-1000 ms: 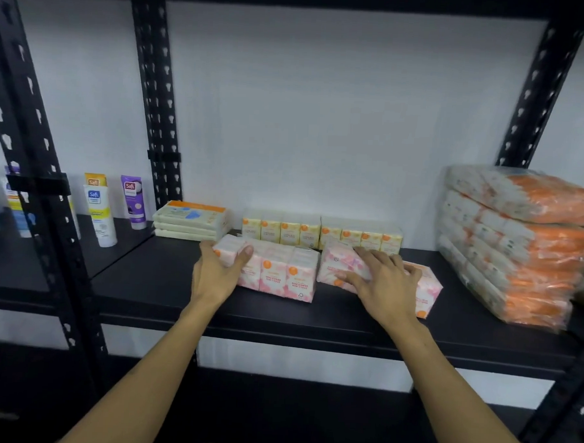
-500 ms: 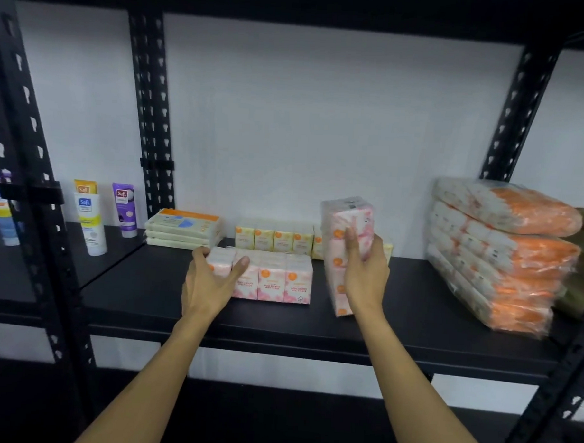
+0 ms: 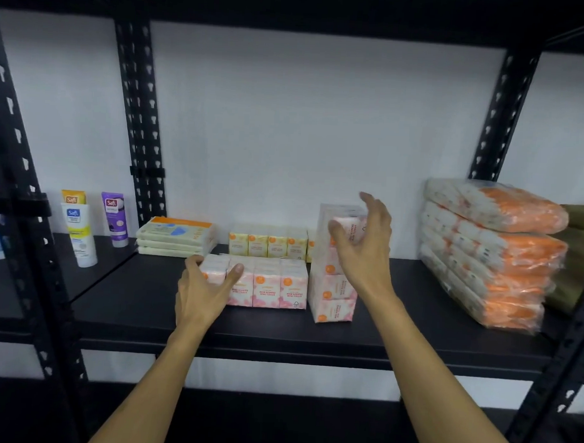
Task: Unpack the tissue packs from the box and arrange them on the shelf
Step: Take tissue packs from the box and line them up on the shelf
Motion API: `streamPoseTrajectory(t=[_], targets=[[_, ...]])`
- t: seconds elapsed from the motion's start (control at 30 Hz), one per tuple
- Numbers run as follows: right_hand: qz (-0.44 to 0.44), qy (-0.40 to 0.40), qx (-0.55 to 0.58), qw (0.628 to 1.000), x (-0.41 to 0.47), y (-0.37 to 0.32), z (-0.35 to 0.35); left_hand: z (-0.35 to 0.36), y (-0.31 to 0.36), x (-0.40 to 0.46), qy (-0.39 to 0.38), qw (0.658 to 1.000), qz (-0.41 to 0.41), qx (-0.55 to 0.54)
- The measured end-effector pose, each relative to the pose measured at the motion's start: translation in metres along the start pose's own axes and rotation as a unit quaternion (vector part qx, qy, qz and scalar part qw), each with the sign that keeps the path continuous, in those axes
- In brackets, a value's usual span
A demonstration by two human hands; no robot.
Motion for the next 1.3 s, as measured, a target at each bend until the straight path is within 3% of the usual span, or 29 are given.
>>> streamPoseTrajectory(t=[0.07,0.13,0.33,0.53,0.7,0.8,0.9,0.97,1.03,1.17,1.3], targets=[[-0.02,-0.043,-0.079,0.996,0.005,-0.004,0.009,0.0,0.0,0.0,-0.001,1.0,-0.001,-0.003],[-0.008,-0.048,-0.087,0.995,0.009,0.001,0.011,0.0,-0.001,0.001,-0.005,1.0,-0.003,-0.01],[0.11,0.106,0.003,0.988,0.013,0.044,-0.04,0.001,-0.002,0.002,-0.031,0.998,-0.001,-0.056],[0.224,0.168,0.065,0.958,-0.019,0.101,-0.076,0.004,-0.002,0.003,-0.033,0.998,0.002,-0.044],[0.326,0.135,-0.016,0.936,-0.053,0.154,-0.074,0.001,0.005,-0.003,-0.012,1.0,0.013,-0.011],[0.348,0.108,-0.064,0.929,-0.054,0.16,-0.074,-0.003,0.014,-0.008,0.035,0.995,0.081,0.057],[0.282,0.09,-0.127,0.947,-0.046,0.141,-0.081,-0.004,0.027,-0.018,0.07,0.968,0.202,0.128],[0.174,0.058,-0.173,0.968,-0.041,0.119,-0.079,0.002,0.037,-0.025,0.063,0.944,0.278,0.165],[0.063,-0.03,-0.231,0.97,-0.038,0.101,-0.064,0.015,0.044,-0.025,0.022,0.921,0.321,0.219],[-0.014,-0.234,-0.35,0.907,-0.045,0.102,-0.02,0.039,0.049,-0.02,-0.066,0.893,0.342,0.286],[-0.044,-0.204,-0.404,0.891,-0.046,0.117,-0.009,0.045,0.043,-0.016,-0.041,0.881,0.362,0.303]])
Point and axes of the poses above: each hand's wrist, its own x-axis towards the middle knuckle, its own z-axis out of the palm, y = z × x, the point moved 6 cm from there along x, towards the middle knuckle, and after that the axes turned 4 degrees about x, right-handed, at the moved point
